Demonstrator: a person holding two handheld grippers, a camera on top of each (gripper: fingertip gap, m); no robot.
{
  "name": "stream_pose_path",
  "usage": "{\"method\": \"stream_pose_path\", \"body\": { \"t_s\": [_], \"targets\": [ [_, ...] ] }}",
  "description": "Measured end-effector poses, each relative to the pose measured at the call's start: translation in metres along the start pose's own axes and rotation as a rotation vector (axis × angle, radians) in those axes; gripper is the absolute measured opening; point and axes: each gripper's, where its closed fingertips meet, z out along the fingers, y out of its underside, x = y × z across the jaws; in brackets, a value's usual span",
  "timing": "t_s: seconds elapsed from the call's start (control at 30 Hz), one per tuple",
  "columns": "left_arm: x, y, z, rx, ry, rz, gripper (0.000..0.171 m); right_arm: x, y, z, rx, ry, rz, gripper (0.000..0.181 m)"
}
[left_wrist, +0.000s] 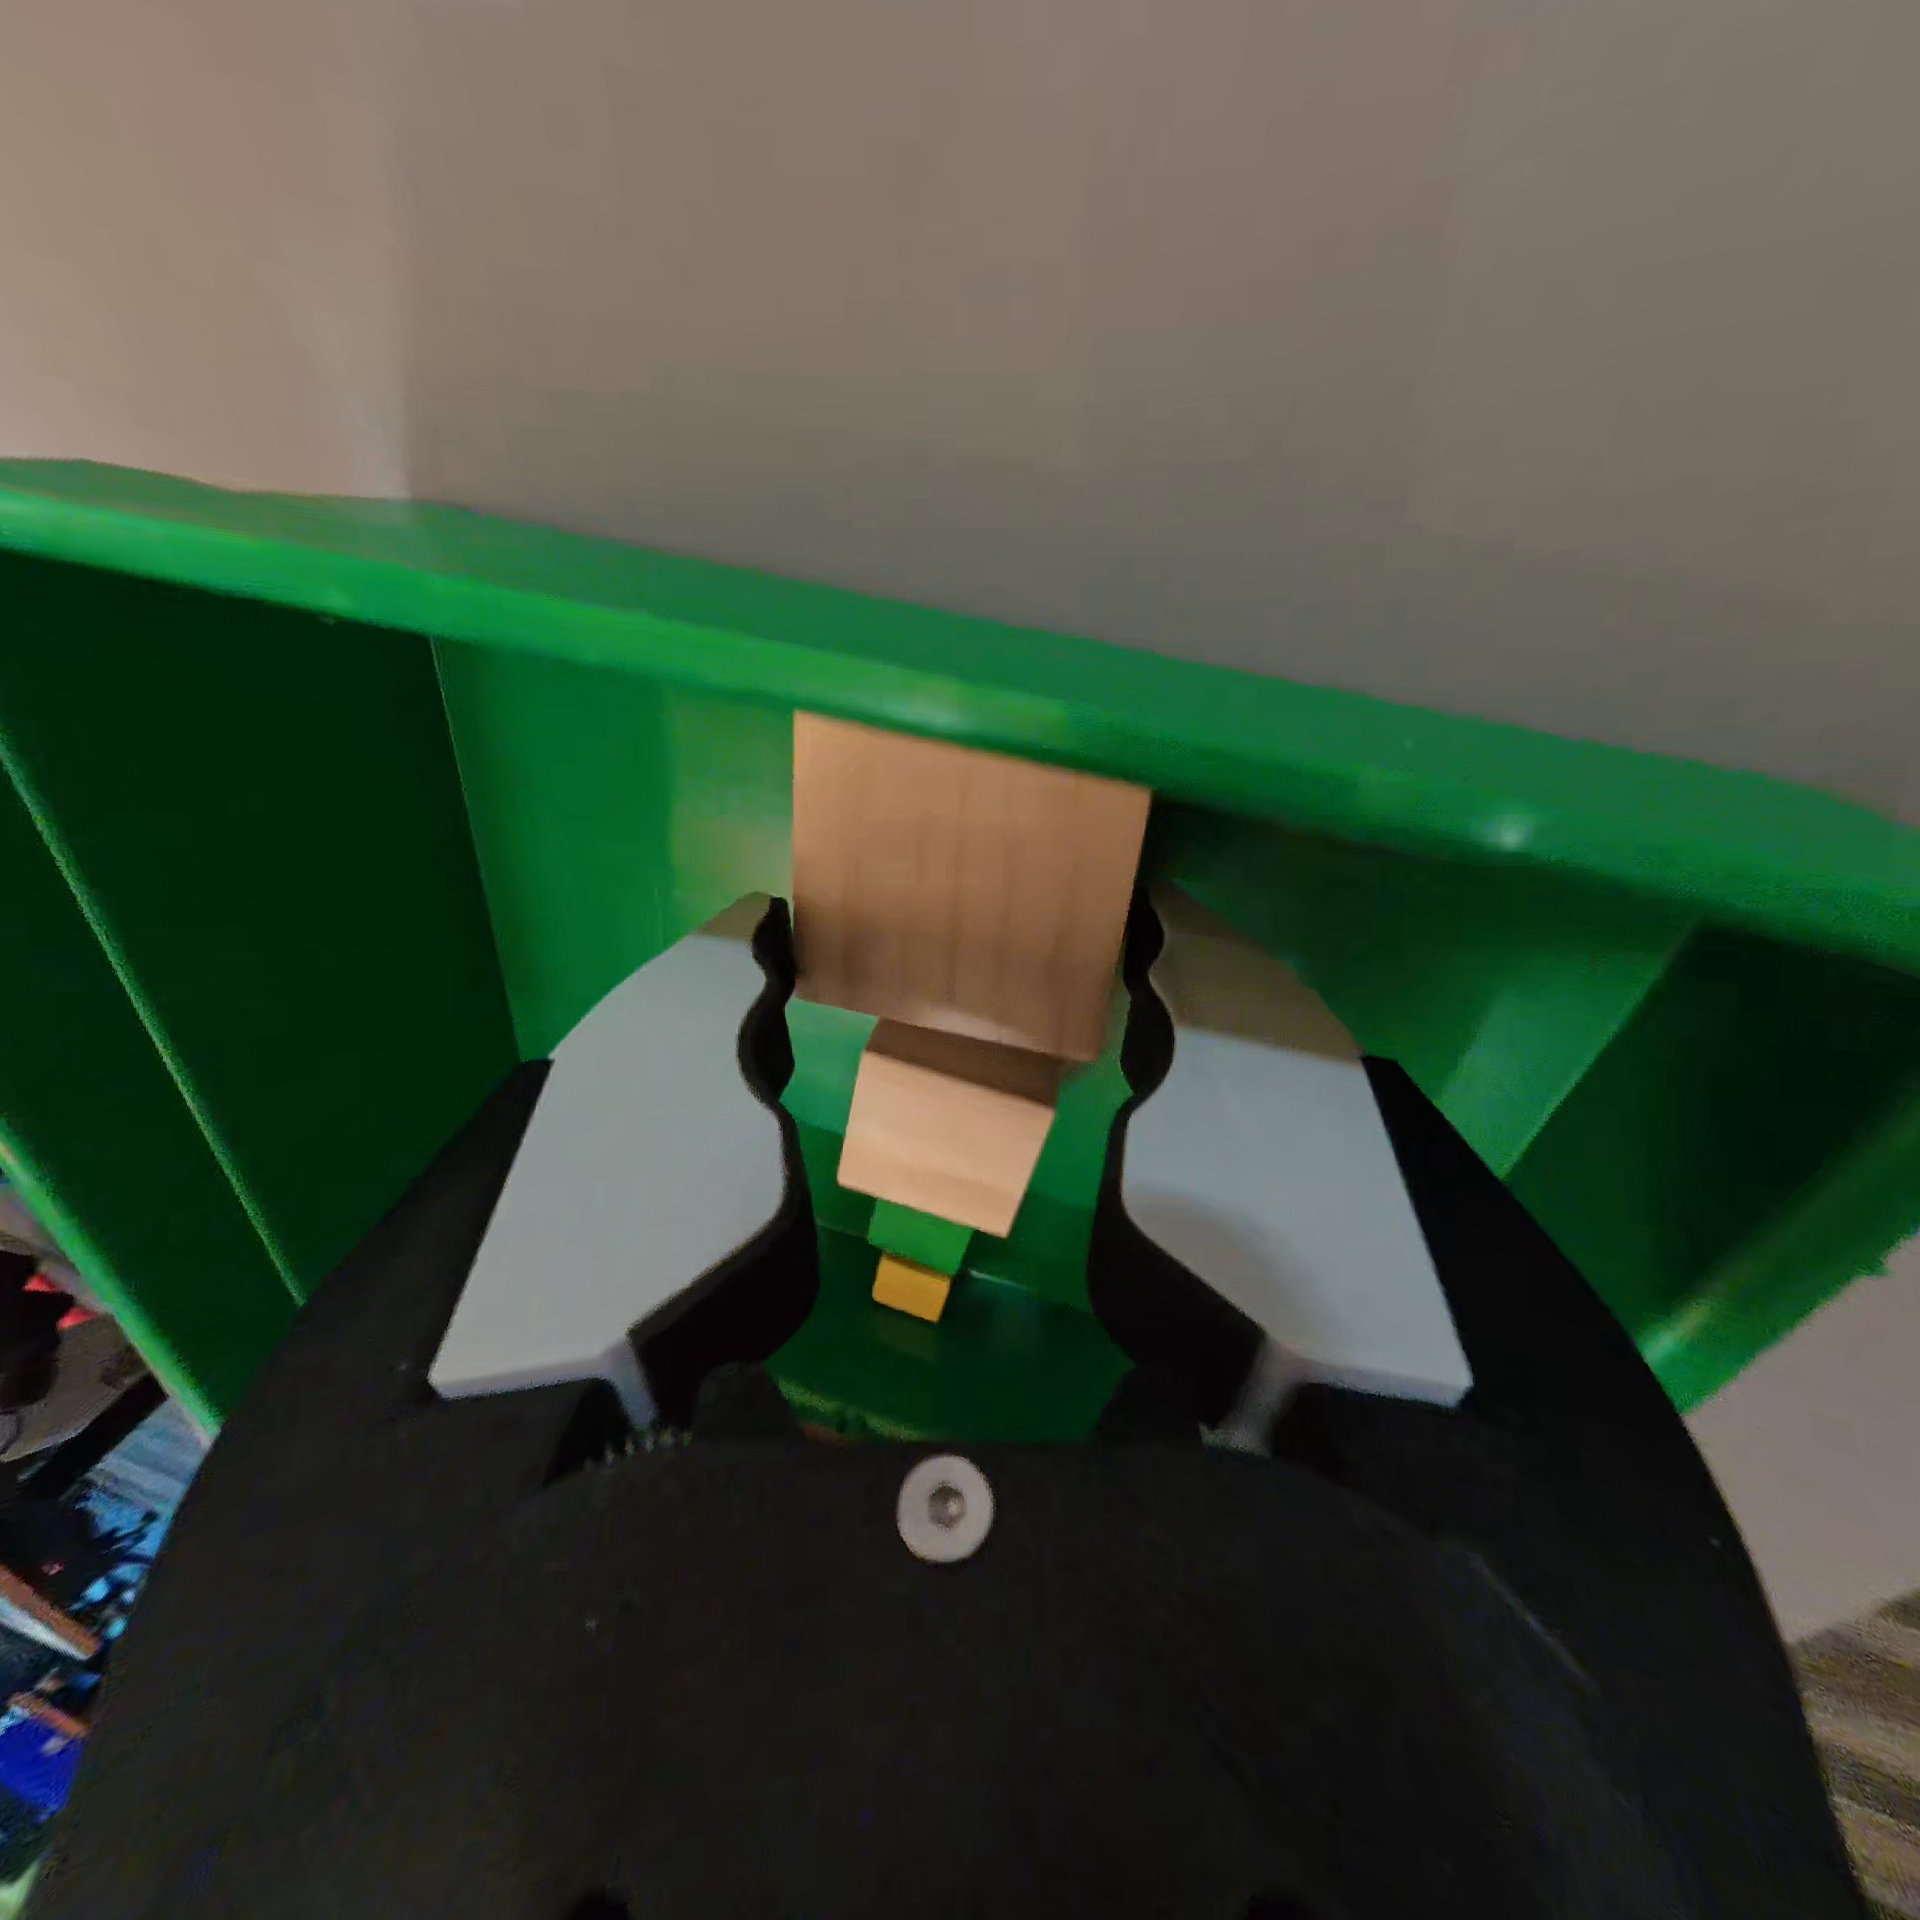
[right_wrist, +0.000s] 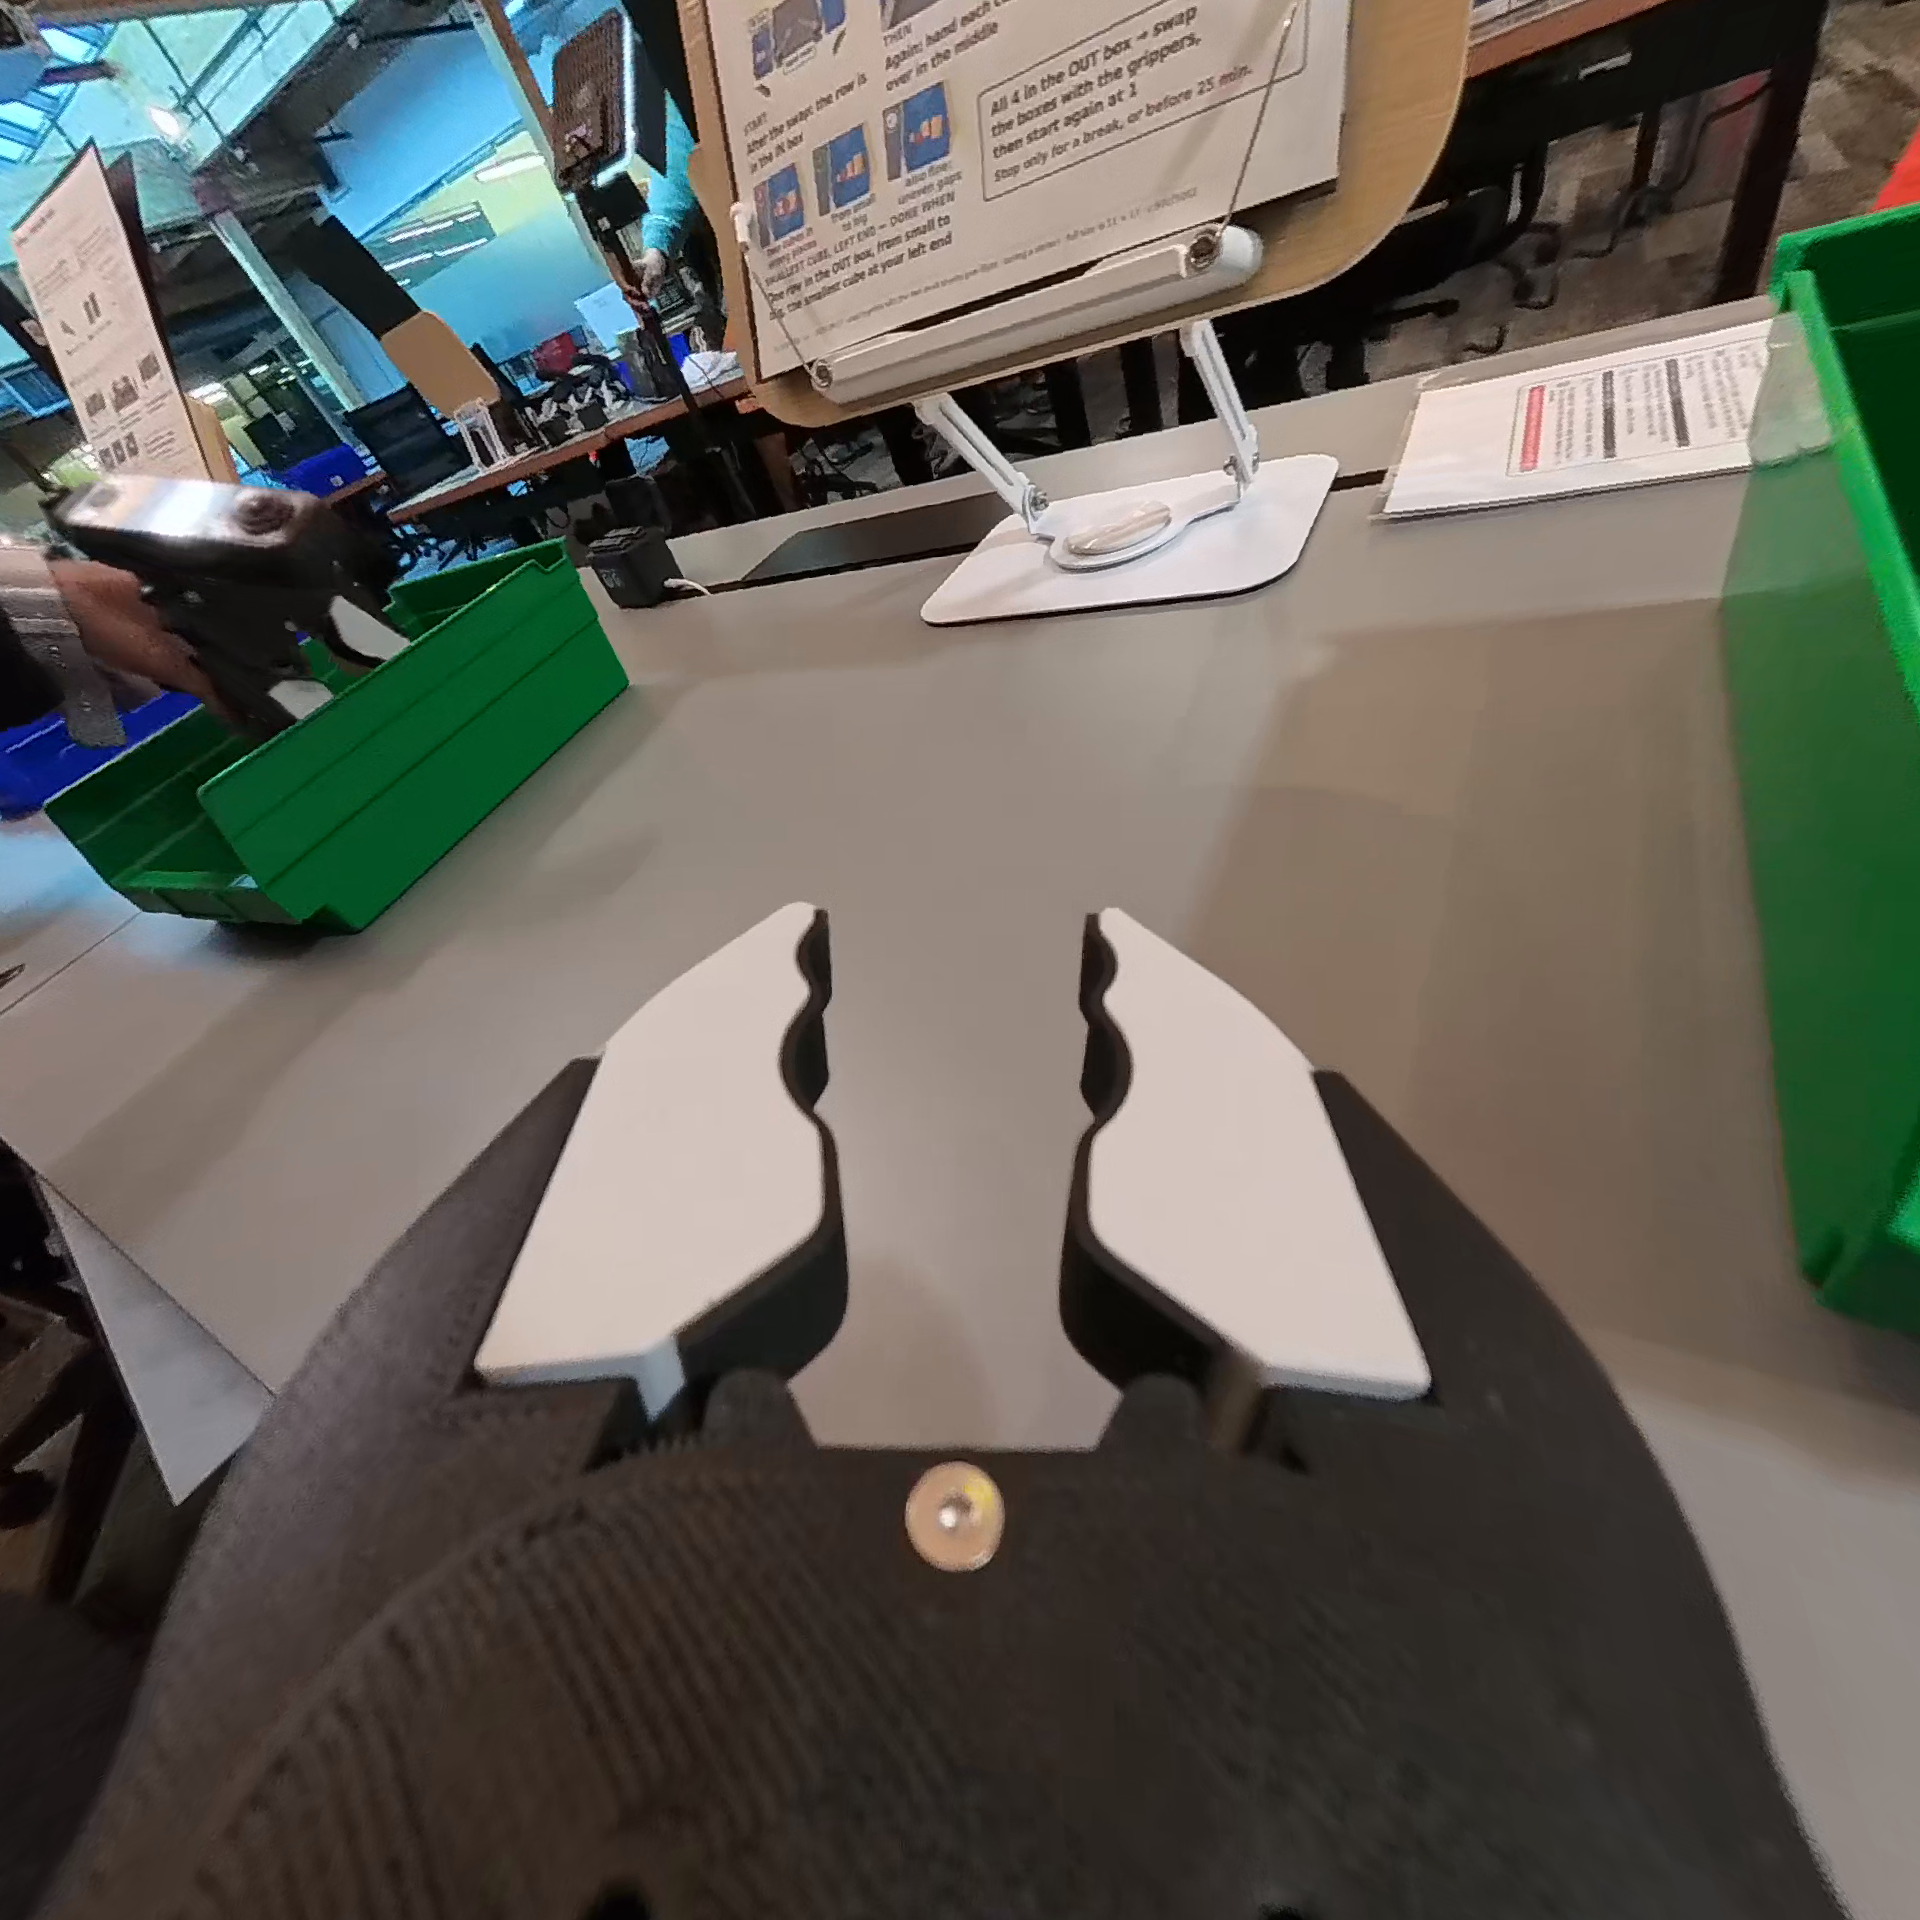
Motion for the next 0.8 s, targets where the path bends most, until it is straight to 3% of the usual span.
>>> {"method": "stream_pose_path", "body": {
  "t_s": [0.13, 0.23, 0.33, 0.37, 0.4, 0.47, 0.53, 0.63, 0.73, 0.8],
  "targets": [
    [-0.006, 0.004, -0.045, 0.079, 0.017, -0.096, 0.063, 0.002, 0.000, -0.002, 0.004, -0.001, 0.022, 0.047],
    [-0.023, 0.002, -0.110, 0.206, -0.085, -0.176, 0.062, -0.003, -0.003, -0.003, 0.011, -0.028, 0.032, 0.047],
    [-0.032, -0.016, -0.189, 0.438, -0.223, -0.256, 0.061, -0.011, -0.005, -0.005, 0.016, -0.061, 0.029, 0.047],
    [-0.028, -0.028, -0.215, 0.550, -0.259, -0.277, 0.040, -0.013, -0.006, -0.005, 0.019, -0.070, 0.027, 0.047],
    [-0.026, -0.044, -0.245, 0.707, -0.317, -0.304, 0.000, -0.015, -0.007, -0.006, 0.021, -0.079, 0.026, 0.047],
    [-0.012, -0.071, -0.287, 0.953, -0.361, -0.392, 0.000, -0.018, -0.008, -0.007, 0.025, -0.099, 0.032, 0.047],
    [-0.003, -0.082, -0.279, 0.935, -0.371, -0.483, 0.000, -0.021, -0.009, -0.008, 0.031, -0.115, 0.047, 0.047],
    [-0.004, -0.071, -0.216, 0.711, -0.369, -0.578, 0.000, -0.025, -0.013, -0.012, 0.047, -0.134, 0.070, 0.047],
    [0.002, -0.064, -0.180, 0.660, -0.290, -0.600, 0.004, -0.032, -0.015, -0.016, 0.065, -0.155, 0.087, 0.046],
    [-0.003, -0.053, -0.174, 0.632, -0.322, -0.598, 0.010, -0.036, -0.015, -0.017, 0.063, -0.169, 0.094, 0.046]
  ]
}}
